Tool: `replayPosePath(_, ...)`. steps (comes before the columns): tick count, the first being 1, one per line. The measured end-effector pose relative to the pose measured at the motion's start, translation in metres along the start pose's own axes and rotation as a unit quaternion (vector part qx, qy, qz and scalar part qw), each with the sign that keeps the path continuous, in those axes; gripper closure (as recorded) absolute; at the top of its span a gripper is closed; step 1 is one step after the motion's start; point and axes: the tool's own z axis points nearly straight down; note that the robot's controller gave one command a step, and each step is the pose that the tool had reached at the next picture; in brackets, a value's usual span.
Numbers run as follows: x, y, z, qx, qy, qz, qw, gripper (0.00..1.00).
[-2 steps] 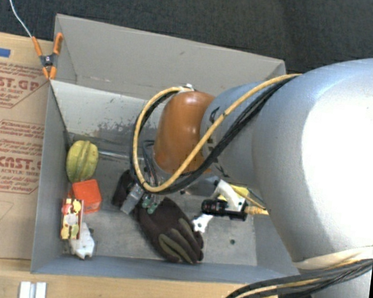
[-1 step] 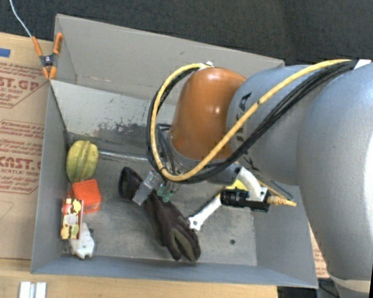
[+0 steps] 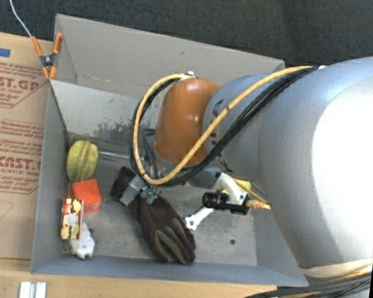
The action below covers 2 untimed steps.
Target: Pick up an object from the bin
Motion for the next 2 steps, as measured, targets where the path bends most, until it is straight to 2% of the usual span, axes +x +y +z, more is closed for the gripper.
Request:
replayPosePath(1,-0.0121,0.0022,0.0518,0.003,0.0045,0.053,0.9986,1.0)
replayPosePath(2,-0.0121,0.0022,0.0518,0.003,0.0045,0.053,0.9986,1.0)
